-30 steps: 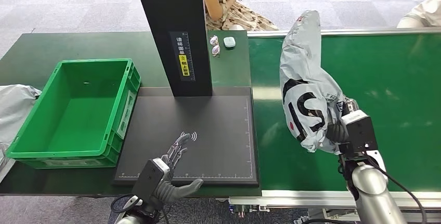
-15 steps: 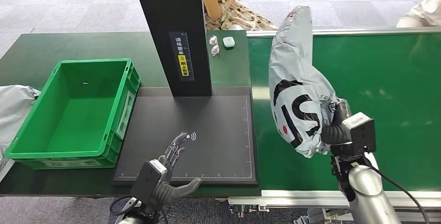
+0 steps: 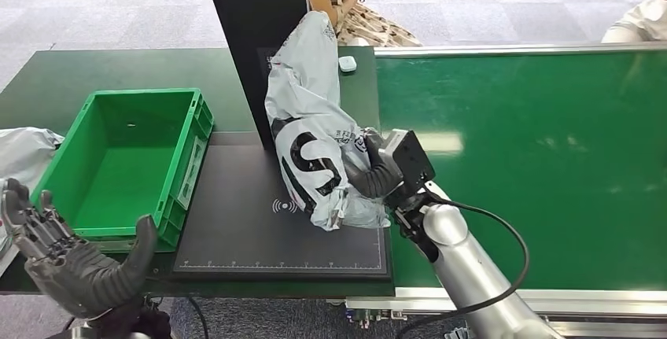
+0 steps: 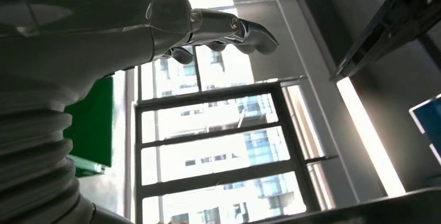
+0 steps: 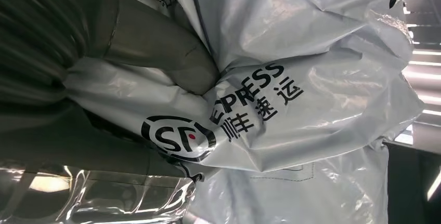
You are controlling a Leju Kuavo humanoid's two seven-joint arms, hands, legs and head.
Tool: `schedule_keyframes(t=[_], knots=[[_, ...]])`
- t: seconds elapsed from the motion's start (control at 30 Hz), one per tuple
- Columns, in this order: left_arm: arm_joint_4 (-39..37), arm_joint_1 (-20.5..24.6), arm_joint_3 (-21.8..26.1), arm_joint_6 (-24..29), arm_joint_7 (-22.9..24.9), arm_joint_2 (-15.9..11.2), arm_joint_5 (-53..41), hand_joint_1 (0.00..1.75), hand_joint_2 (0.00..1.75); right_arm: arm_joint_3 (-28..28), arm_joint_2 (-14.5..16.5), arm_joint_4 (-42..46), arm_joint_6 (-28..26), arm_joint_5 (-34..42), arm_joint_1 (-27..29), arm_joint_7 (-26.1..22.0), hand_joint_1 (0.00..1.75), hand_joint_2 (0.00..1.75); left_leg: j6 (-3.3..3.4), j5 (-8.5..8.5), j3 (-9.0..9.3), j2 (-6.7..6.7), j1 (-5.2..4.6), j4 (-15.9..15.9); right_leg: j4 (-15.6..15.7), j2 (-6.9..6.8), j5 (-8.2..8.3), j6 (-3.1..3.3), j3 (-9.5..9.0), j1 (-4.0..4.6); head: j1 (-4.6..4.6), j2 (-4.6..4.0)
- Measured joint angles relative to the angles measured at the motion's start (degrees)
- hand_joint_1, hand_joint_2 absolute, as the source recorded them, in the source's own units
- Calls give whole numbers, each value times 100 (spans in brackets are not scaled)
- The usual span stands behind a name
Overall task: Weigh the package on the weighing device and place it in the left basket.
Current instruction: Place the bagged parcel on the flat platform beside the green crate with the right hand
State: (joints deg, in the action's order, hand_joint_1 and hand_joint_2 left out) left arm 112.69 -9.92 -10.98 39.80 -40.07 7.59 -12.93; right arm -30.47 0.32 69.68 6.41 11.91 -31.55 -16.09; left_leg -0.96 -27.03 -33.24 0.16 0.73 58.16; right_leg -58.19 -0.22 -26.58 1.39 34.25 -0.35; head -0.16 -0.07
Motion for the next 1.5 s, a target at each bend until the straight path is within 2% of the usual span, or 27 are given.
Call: schedule_keyframes(t=[0.23, 0.5, 0.57, 0.73, 0.9, 1.0, 1.13, 1.23, 1.33, 1.43, 1.5], knots=[[438, -40, 233, 0, -9, 151, -76, 0, 175, -288, 195, -362, 103, 58, -299, 26, 175, 175, 3, 3, -3, 3, -6, 1, 3, 2, 5, -3, -1, -2, 1, 0], [725, 32, 437, 0, -10, 281, -192, 0, 175, -593, 563, -802, 286, 65, -688, 186, 175, 175, 3, 4, 0, 2, -3, 1, 2, 2, 6, -1, 0, -2, 1, 0], [757, 39, 465, 0, -10, 294, -212, 0, 175, -678, 622, -964, 388, -28, -788, 340, 175, 175, 2, 4, 0, 2, -2, 1, 1, 2, 6, 0, 0, -2, 1, 0], [769, 40, 488, 0, -10, 302, -171, 0, 175, -1100, 733, -1533, 965, -596, -1092, 1118, 170, 175, 2, 5, 1, 2, -2, 1, 1, 2, 6, 1, 0, -1, 1, 0], [728, 79, 488, -2, -10, 302, -48, 0, 175, -1641, 787, -1971, 1617, -1096, -1288, 1434, 175, 175, 2, 5, 0, 1, -3, 1, 3, 1, 6, 0, 0, -2, 1, 0], [664, 129, 488, -2, -10, 298, 44, 0, 175, -1971, 785, -2131, 1788, -1506, -1403, 1544, 172, 175, 2, 5, 1, 2, -4, 2, 5, 2, 7, 1, 0, -2, 2, 0], [598, 133, 488, -2, -10, 282, 112, 0, 175, -2274, 747, -2236, 1723, -1970, -1498, 1648, 0, 175, 2, 5, 2, 3, -4, 3, 6, 3, 7, 1, 0, -2, 1, 0], [561, 129, 488, -2, -10, 258, 147, 0, 175, -2367, 695, -2272, 1575, -2103, -1533, 1667, 0, 175, 2, 5, 2, 3, -4, 3, 6, 3, 7, 1, 0, -2, 1, 0], [526, 109, 486, -2, -10, 223, 235, 0, 175, -2360, 638, -2260, 1195, -2089, -1513, 1620, 0, 175, 2, 5, 3, 4, -4, 3, 6, 3, 7, 1, 0, -2, 1, 0], [511, 49, 481, -2, -9, 184, 355, 0, 175, -2110, 578, -2060, 318, -1895, -1338, 1399, 0, 175, 2, 4, 3, 3, -4, 4, 6, 3, 7, 1, 1, -2, 1, 0], [502, 7, 453, -8, 37, 154, 363, 0, 175, -1752, 545, -1791, -232, -1599, -1122, 1132, 0, 175, 2, 4, 2, 3, -4, 4, 7, 2, 7, 1, 3, -2, 1, 0]])
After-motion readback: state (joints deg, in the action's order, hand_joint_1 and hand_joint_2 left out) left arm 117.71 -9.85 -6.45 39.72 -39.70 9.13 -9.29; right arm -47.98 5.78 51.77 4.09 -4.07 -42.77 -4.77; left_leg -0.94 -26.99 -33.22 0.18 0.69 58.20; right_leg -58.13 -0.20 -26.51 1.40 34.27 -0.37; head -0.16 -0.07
